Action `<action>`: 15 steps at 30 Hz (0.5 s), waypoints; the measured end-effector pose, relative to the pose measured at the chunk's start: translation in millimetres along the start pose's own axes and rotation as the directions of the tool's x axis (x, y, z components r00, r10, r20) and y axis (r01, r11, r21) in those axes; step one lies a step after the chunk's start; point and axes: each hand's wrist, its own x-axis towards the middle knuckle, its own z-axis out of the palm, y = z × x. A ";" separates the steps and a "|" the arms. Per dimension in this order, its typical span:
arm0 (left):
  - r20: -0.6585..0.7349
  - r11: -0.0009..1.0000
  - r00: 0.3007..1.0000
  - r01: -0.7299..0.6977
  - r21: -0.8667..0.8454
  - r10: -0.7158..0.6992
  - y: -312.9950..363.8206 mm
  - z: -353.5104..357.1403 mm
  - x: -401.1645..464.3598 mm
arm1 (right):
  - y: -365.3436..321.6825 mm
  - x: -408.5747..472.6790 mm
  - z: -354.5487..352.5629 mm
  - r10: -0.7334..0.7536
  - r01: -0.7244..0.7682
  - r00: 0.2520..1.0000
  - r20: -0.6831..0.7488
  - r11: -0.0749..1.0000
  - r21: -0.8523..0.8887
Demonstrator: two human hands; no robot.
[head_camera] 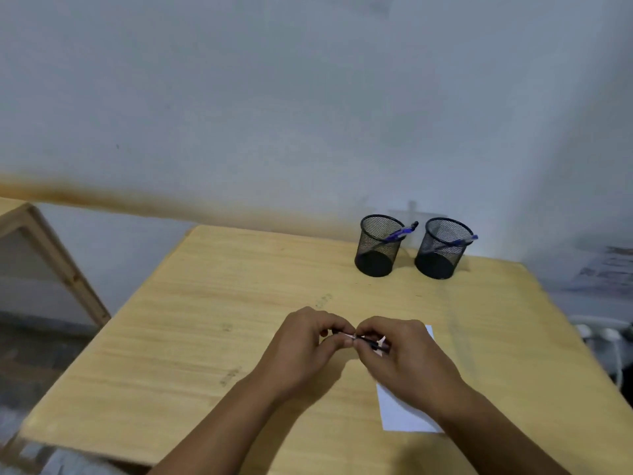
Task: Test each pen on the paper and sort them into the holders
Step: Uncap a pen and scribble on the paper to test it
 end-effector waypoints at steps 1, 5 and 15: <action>0.014 1.000 1.000 -0.007 -0.006 0.007 1.3 4.3 3.2 | 4.1 -3.2 -3.3 0.027 -0.027 1.000 -0.007 1.000 -0.016; 0.017 1.000 1.000 0.006 0.005 -0.006 1.4 14.7 13.5 | 19.5 -13.0 -12.2 0.093 -0.094 0.995 -0.025 0.996 -0.012; -0.233 0.943 0.936 0.302 0.141 -0.264 -8.7 34.2 15.9 | 56.8 -16.6 -24.0 0.473 -0.325 0.876 -0.093 0.722 0.611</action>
